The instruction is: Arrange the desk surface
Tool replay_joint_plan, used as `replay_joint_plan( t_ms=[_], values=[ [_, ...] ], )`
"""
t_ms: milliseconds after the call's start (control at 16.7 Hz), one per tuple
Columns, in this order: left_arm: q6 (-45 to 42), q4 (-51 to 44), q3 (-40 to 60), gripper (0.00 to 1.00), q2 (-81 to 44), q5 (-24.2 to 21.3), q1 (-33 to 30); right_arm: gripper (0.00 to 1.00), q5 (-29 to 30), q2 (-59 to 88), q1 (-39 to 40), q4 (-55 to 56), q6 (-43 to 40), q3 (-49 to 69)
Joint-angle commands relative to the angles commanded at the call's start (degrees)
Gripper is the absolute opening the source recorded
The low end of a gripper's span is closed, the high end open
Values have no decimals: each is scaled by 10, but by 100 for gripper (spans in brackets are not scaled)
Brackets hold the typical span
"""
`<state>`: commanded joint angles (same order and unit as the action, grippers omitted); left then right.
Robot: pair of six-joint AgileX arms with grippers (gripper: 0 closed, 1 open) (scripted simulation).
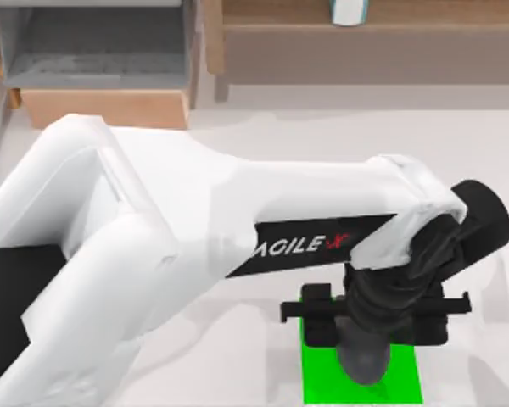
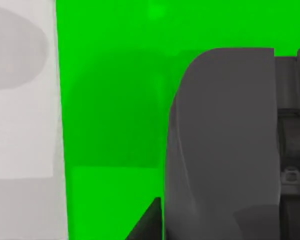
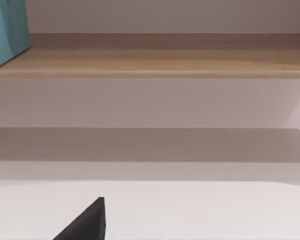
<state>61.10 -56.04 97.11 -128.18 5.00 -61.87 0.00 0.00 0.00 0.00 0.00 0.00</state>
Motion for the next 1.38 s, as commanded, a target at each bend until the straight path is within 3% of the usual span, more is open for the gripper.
replay_joint_plan(
  t_ms=[180,240,900,1140,1380],
  values=[
    [0,0,0,98,0,0,0,100,0,0,0,0,0,0],
    [0,0,0,100,0,0,0,100,0,0,0,0,0,0],
    [-8,14,-7,100,9,-4,4,100,0,0,0,0,0,0],
    [-73,116,-64,100,49,-34,38,100,0,0,0,0,0,0],
    [-198,297,-163,100,96,-85,113,100,0,0,0,0,0,0]
  ],
)
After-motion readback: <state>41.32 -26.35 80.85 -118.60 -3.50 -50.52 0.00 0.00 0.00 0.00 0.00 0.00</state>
